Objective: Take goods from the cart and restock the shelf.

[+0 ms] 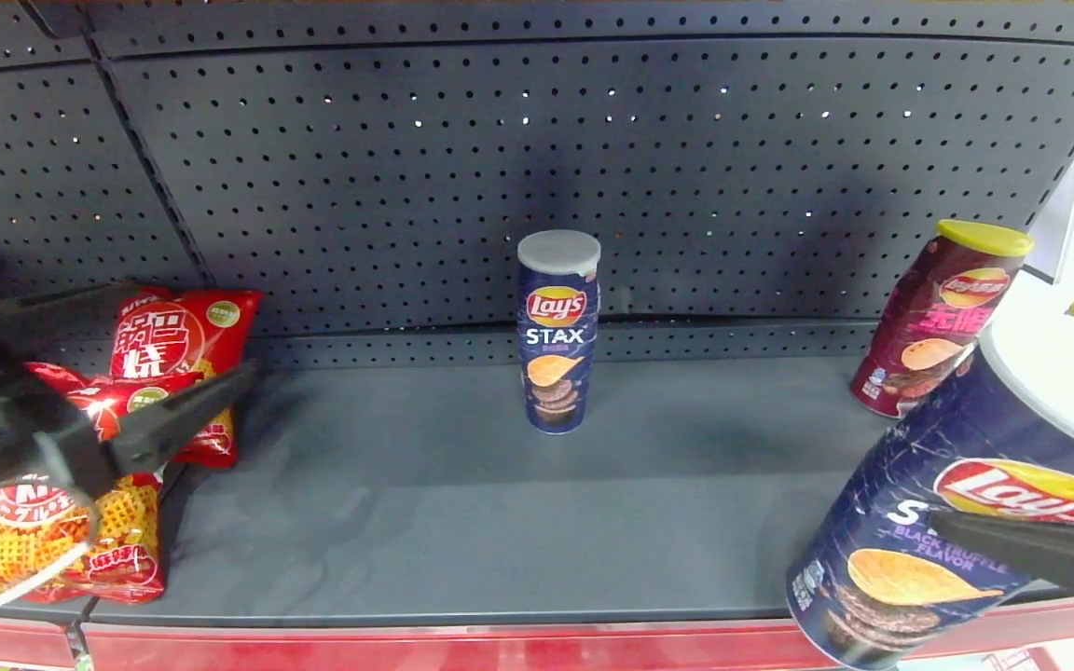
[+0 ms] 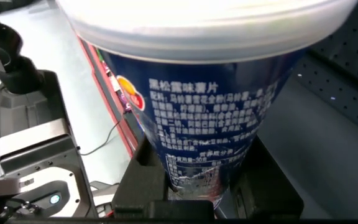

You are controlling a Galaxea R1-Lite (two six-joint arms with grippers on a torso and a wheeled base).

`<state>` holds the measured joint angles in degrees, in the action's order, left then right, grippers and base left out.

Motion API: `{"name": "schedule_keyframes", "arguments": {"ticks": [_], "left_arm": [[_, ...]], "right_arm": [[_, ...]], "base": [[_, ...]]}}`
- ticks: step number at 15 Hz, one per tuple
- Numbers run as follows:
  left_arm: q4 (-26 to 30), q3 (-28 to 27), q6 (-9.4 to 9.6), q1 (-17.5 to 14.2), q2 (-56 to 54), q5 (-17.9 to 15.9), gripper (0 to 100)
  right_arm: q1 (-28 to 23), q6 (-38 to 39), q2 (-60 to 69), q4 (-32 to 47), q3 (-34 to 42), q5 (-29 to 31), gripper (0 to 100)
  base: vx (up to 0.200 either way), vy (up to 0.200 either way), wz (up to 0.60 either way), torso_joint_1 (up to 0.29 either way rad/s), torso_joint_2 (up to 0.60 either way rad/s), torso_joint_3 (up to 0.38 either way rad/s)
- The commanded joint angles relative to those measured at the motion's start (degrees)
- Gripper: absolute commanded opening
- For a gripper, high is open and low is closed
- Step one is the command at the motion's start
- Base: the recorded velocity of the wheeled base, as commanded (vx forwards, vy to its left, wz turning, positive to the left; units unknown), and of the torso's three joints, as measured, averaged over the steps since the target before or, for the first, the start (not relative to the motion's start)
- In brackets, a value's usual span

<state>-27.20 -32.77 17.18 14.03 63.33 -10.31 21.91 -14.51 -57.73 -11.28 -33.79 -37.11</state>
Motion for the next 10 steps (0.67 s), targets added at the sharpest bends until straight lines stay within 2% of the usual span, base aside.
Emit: {"name": "schedule_keyframes", "arguments": {"ticks": [1, 2, 5, 6, 10], "left_arm": [[-4.71, -5.38, 0.40, 4.95, 19.81, -4.28, 100], [-5.06, -7.49, 0.49, 4.95, 23.33, -6.47, 100], [-10.24, -11.26, 0.84, 4.87, 29.83, -9.20, 100], [-12.09, -14.25, 0.75, 5.13, 32.56, -10.08, 100], [-12.09, -17.77, 0.84, 8.12, 36.95, -14.56, 100]], "right_arm": [[0.42, -0.08, -1.33, -0.15, -0.22, -0.07, 0], [0.42, 0.00, -1.77, -0.15, -0.49, -0.07, 0], [0.33, 0.44, -2.38, -0.15, -0.40, -0.16, 0], [0.33, 0.97, -2.56, -0.15, -0.31, -0.16, 0], [0.42, 0.97, -5.20, -0.24, -1.54, -0.25, 0]], "base": [[0.000, 0.000, 0.00, 0.000, 0.00, 0.000], [0.000, 0.000, 0.00, 0.000, 0.00, 0.000], [0.000, 0.000, 0.00, 0.000, 0.00, 0.000], [0.000, 0.000, 0.00, 0.000, 0.00, 0.000], [0.000, 0.000, 0.00, 0.000, 0.00, 0.000]]}}
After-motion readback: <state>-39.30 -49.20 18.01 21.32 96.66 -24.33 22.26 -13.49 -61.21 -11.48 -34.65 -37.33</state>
